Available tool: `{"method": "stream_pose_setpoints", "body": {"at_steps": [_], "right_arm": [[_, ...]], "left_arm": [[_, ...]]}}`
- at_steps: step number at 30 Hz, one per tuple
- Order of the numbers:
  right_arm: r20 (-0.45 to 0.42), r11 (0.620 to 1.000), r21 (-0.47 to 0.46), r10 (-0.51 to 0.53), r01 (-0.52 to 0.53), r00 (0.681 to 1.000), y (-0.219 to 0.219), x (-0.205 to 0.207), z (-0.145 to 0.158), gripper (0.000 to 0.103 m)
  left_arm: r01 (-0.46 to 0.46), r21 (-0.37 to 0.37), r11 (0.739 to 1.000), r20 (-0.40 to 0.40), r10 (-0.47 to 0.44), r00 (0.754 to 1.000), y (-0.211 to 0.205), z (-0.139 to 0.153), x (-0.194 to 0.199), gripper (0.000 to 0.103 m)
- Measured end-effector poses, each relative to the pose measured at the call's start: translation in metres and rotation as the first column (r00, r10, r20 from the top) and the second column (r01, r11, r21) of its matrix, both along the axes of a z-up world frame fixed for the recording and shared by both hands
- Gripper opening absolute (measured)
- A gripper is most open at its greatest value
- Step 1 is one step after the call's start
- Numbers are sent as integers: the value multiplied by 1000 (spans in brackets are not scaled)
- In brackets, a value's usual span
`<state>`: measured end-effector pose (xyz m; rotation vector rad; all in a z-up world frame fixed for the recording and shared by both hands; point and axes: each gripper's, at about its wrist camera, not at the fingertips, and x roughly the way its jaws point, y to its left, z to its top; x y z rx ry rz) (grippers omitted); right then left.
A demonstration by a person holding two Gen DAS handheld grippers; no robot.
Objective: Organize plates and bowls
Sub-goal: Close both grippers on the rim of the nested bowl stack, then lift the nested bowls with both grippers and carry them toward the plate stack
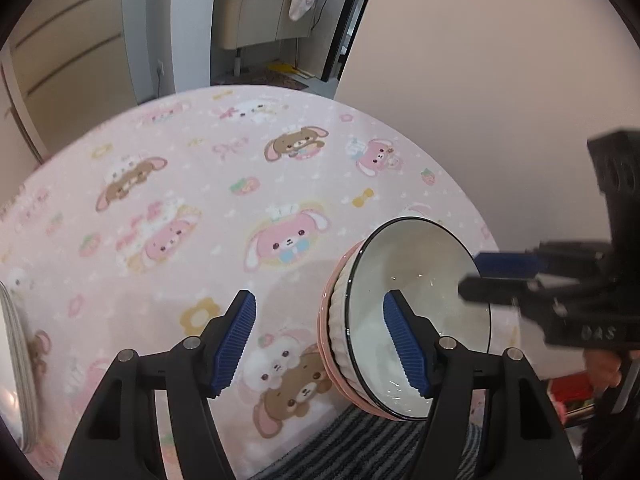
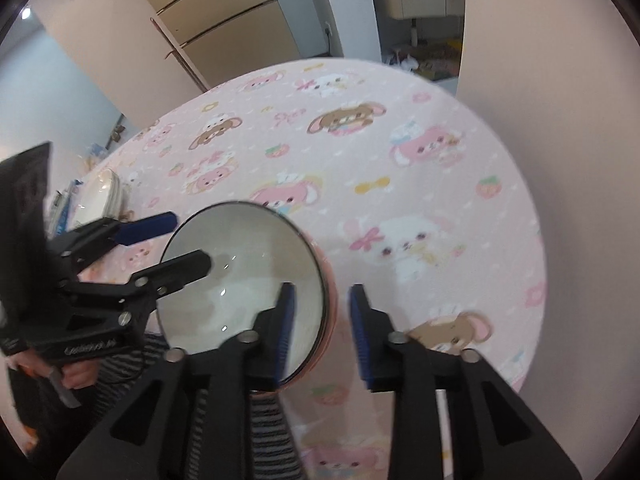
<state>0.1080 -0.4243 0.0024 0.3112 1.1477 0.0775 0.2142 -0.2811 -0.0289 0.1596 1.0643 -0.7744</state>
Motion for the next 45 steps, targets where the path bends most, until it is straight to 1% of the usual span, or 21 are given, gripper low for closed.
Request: {"method": "stream_pose_setpoints", "body": {"at_steps": [2,4,6,7,10,11,15,19,23,25,27,29,30,31,32,33,35,38,41,43,45], "right_arm": [[-12,998,65,-20,21,1000,-4,-4,-5,52],[-11,993,108,-38,39,999,-8,-7,-8,57],[14,990,131,-60,58,998,-11,-8,-11,69],[26,988,131,-80,75,996,-12,-9,-12,70],[39,988,117,-107,102,994,-14,-9,-20,71],[33,985,134,-110,104,993,-15,-9,-24,71],[19,953,274,-142,131,990,-25,-12,-39,71],[54,921,349,-204,173,977,-32,-18,-48,71],[61,882,426,-251,202,966,-35,-19,-60,71],[52,871,447,-253,204,966,-33,-17,-67,71],[37,859,473,-242,197,969,-31,-13,-74,67],[9,858,472,-233,201,972,-29,-10,-80,62],[10,862,465,-235,204,972,-29,-9,-80,60],[15,866,458,-234,201,972,-28,-9,-79,56],[17,872,450,-224,193,974,-26,-8,-78,47],[8,875,444,-216,190,976,-26,-7,-78,45],[0,872,454,-206,183,979,-24,-3,-78,44],[18,884,433,-202,175,979,-20,-2,-77,44],[22,872,450,-227,193,974,-22,-4,-80,43],[26,863,462,-241,202,970,-24,-8,-83,41],[27,852,479,-253,210,967,-27,-9,-86,40]], "left_arm": [[-4,-1,1000,-3,4,1000,1,-1,1,69],[-3,-6,1000,-9,3,1000,3,-1,1,71],[0,-11,1000,-22,0,1000,2,-4,1,82],[-5,-11,1000,-30,5,1000,2,-7,2,82],[-4,2,1000,-71,5,997,0,-16,3,82],[-2,0,1000,-84,2,996,-1,-18,3,82],[-2,-8,1000,-125,1,992,-3,-27,3,82],[-3,-1,1000,-115,3,993,-6,-31,1,82],[7,2,1000,-94,-6,996,-7,-33,-2,82],[17,0,1000,-92,-17,996,-8,-34,-3,82],[18,13,1000,-81,-17,997,-9,-36,-4,82],[15,19,1000,-85,-14,996,-9,-39,-4,82],[16,17,1000,-93,-15,996,-9,-41,-3,82],[20,6,1000,-104,-19,994,-9,-42,-3,82],[22,-1,1000,-112,-22,993,-9,-43,-2,82],[23,-13,1000,-122,-25,992,-9,-44,-2,82],[25,-28,999,-138,-29,990,-9,-46,-1,82],[37,-48,998,-172,-45,984,-11,-51,0,82],[33,-52,998,-175,-41,984,-12,-54,0,82],[43,-74,996,-198,-57,979,-13,-54,0,73],[55,-100,993,-217,-76,973,-13,-54,-1,58]]}}
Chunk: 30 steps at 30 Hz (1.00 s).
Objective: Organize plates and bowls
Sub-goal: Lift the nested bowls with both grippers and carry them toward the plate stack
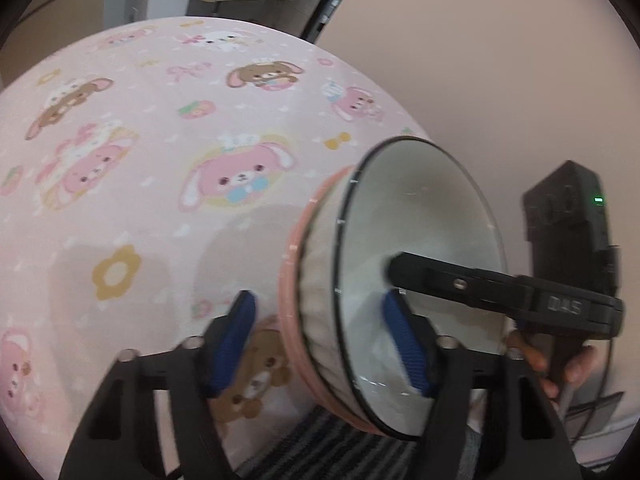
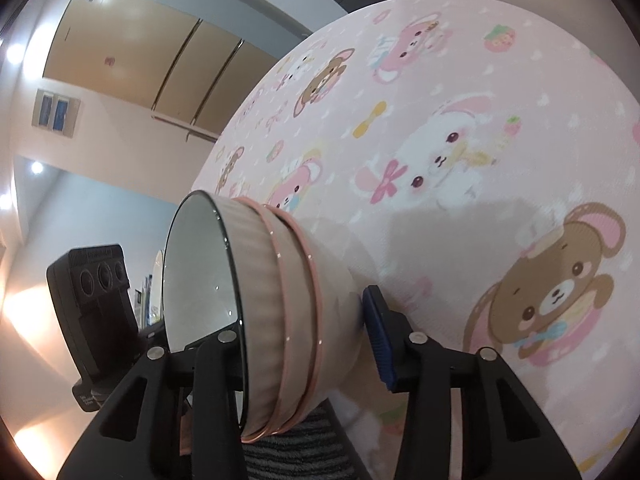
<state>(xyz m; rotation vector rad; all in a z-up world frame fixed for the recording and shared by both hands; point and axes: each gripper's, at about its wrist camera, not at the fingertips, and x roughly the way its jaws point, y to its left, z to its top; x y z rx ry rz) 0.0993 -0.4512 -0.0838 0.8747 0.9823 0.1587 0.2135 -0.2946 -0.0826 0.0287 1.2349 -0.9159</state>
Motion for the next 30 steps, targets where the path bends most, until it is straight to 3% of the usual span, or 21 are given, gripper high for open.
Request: {"method": "stream_pose_setpoints", "body": {"at_steps": [4,6,9,15,19,21,25,30], "right_arm": [[7,997,77,-2,2,1000,-5,-1,-9,45],[5,993,119,-17,16,1000,-8,-3,-12,46],[23,990,142,-25,21,999,-11,-3,-14,47],[80,986,156,-77,64,994,-9,-12,-15,46],[96,981,161,-127,110,987,-8,-16,-15,44],[89,982,136,-143,130,986,-3,-16,-14,44],[97,988,51,-149,145,984,3,-19,-6,43],[95,985,-21,-167,170,981,6,-23,2,43]], "left_arm": [[-3,-23,1000,-17,3,1000,1,1,0,53],[-39,-74,996,-32,36,999,5,-2,2,54],[-53,-113,992,-150,36,988,5,-14,8,61],[-46,-91,995,-109,36,993,-1,-10,4,64],[-45,-33,998,-67,43,997,-5,-4,-10,64],[-49,-11,999,-39,48,998,-8,-2,-14,64],[-65,-14,998,-58,65,996,3,-2,-9,57],[-56,17,998,35,55,998,2,7,-20,57]]}}
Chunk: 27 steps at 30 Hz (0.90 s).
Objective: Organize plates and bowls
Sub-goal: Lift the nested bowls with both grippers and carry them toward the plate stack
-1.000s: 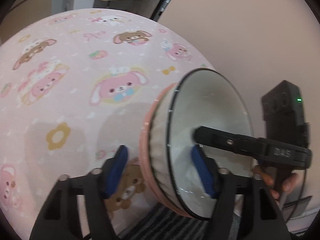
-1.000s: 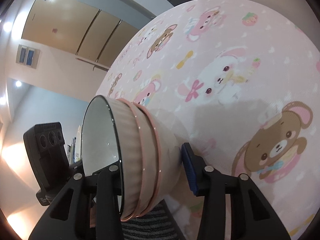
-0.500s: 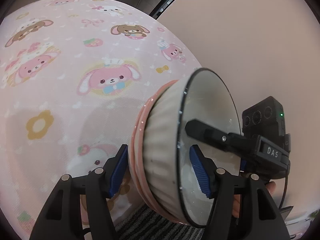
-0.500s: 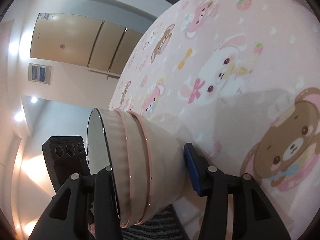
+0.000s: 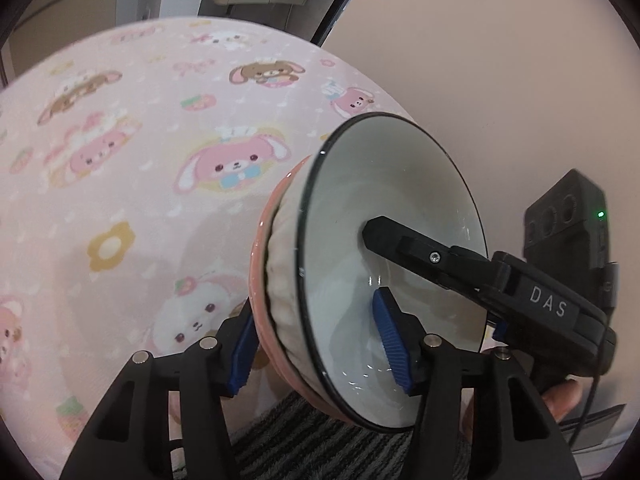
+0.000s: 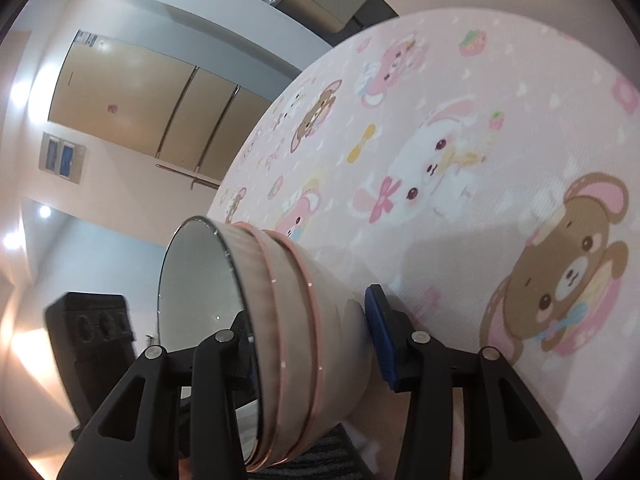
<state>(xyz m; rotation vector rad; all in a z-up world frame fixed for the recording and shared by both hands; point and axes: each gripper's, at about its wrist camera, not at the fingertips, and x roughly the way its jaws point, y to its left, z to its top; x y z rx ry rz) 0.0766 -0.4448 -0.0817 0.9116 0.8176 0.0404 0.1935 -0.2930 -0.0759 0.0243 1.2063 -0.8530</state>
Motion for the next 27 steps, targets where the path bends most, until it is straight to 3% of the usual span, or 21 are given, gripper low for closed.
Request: {"method": "stream_pose_setpoints", "body": {"at_steps": [3,7,13,16,21,27], "right_arm": [[-9,999,-48,-4,4,1000,5,-2,6,44],[-18,1000,-12,11,-12,1000,5,-3,9,44],[8,995,-70,65,-64,998,19,-3,35,44],[0,991,-82,110,-110,994,33,3,46,46],[19,982,-102,165,-162,986,59,2,66,47],[32,952,-106,292,-288,956,115,-7,73,49]], "left_arm": [[-15,-3,1000,36,15,999,1,2,-3,56],[-13,19,1000,92,11,996,3,10,-9,56],[-37,5,999,91,37,995,16,28,-12,56],[-81,51,995,85,76,993,23,41,-17,56],[-111,58,992,90,106,990,55,61,-25,56],[-190,98,977,157,173,972,111,71,-59,57]]}}
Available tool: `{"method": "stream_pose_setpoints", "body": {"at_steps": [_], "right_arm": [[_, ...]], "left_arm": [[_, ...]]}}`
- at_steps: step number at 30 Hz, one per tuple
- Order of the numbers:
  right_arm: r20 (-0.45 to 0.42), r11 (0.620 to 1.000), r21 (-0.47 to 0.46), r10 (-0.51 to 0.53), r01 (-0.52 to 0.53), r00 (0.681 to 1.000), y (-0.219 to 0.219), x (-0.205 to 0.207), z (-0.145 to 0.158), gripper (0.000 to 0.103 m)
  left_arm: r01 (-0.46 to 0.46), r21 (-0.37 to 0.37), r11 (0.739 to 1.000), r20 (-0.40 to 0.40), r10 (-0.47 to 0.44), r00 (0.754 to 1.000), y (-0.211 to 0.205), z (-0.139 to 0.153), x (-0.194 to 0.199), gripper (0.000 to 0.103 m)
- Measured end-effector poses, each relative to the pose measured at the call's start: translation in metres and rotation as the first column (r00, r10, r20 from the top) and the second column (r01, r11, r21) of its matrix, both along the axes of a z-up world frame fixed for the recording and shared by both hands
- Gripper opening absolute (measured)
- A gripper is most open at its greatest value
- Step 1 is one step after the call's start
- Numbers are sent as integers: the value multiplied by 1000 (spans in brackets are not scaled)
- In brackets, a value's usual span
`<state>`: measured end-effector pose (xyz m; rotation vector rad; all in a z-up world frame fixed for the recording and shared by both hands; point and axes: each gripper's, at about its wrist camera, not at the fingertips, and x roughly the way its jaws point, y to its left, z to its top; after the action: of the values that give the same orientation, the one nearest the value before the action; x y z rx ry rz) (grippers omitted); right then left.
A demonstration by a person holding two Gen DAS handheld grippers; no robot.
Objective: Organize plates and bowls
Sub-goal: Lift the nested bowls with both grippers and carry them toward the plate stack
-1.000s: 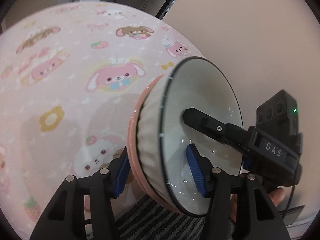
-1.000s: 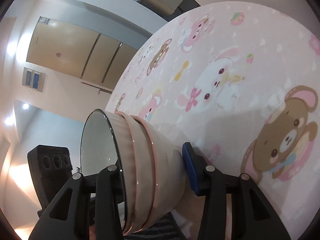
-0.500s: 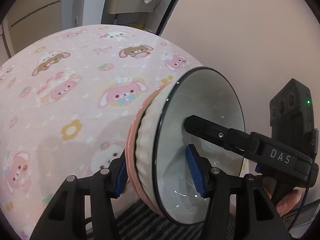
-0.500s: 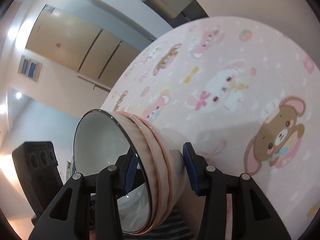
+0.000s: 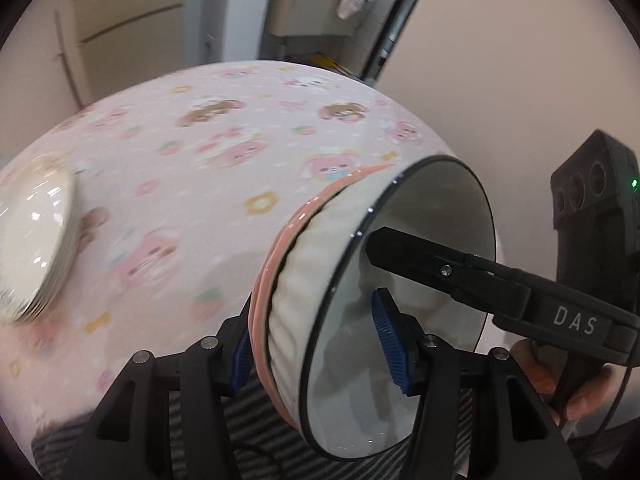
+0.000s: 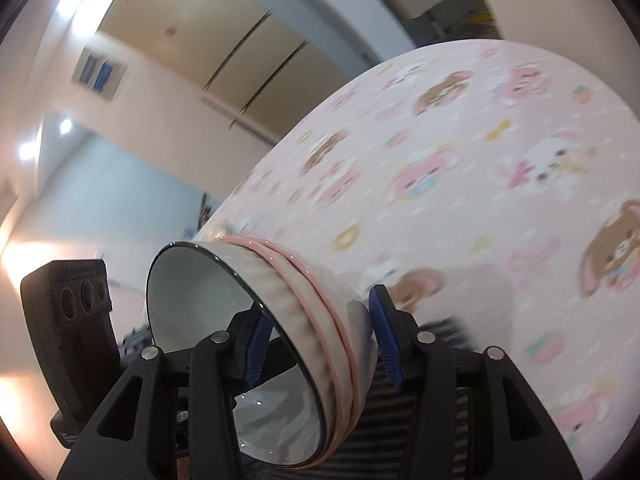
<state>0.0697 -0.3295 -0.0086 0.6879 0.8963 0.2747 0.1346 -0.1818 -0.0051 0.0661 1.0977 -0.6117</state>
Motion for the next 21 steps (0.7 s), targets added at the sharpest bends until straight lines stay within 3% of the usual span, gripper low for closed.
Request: {"method": "stream_pose_setpoints", "body": {"at_steps": [6,10,16,18,21], "right_arm": [[-6,990,-31,135,-136,991,57,-9,-13,49],[64,983,-130,135,-126,989,78,-18,-27,43],[171,963,-224,189,-149,967,81,-37,-33,39],[189,963,-230,186,-141,964,80,-43,-36,29],[207,954,-281,172,-110,963,84,-45,-41,27]], "left_arm": [[-104,-6,995,53,104,993,57,-18,-28,57],[-121,-120,985,46,127,991,81,-38,-31,57],[-83,-155,984,217,116,969,83,-49,-52,57],[-89,-141,986,247,122,961,82,-50,-56,57],[-114,-108,988,325,144,935,78,-48,-65,54]]}}
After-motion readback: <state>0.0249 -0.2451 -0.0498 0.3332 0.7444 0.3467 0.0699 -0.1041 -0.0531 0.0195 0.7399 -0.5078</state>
